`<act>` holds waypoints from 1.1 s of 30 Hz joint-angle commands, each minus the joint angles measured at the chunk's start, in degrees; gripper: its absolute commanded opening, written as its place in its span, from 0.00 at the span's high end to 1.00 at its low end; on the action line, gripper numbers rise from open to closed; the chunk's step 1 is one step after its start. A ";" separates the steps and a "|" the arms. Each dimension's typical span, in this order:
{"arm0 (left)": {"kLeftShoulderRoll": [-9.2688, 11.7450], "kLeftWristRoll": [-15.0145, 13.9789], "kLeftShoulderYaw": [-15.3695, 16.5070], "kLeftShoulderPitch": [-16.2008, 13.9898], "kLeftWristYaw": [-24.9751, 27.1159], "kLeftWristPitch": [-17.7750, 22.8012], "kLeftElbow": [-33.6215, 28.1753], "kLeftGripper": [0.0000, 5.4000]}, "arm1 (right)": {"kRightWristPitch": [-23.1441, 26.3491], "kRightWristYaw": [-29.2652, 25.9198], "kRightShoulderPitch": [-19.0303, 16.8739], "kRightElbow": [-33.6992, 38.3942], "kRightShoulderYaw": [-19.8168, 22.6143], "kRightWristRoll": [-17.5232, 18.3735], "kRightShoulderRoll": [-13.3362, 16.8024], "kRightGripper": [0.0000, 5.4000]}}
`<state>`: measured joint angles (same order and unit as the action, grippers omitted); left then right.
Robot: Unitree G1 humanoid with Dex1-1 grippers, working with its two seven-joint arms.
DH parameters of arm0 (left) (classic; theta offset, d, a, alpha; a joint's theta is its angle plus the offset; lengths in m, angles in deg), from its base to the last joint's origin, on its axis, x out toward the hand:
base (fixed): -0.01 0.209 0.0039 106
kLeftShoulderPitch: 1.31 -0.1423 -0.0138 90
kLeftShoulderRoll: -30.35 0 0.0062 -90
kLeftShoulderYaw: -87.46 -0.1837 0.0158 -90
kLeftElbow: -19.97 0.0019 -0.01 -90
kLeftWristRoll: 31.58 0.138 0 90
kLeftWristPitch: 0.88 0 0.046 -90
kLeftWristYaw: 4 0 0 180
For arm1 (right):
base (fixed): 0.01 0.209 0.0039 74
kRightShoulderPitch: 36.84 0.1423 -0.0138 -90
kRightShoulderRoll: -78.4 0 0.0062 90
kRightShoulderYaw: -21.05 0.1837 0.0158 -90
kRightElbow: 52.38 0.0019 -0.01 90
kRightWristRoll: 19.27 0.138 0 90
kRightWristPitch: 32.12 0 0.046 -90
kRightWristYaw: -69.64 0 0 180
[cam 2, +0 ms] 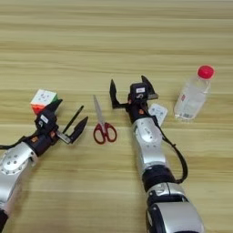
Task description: Move the objects on the table
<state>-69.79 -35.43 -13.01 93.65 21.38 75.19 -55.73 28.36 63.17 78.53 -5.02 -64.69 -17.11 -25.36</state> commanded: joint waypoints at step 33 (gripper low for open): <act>2.17 4.36 -1.24 1.97 -3.21 20.74 -2.15 0.00 | 2.09 3.11 -0.95 5.56 -2.02 -1.44 -2.38 0.00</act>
<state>-68.10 -31.89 -14.08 95.44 18.52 94.46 -57.27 29.68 65.69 78.44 -0.46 -66.53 -18.27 -27.53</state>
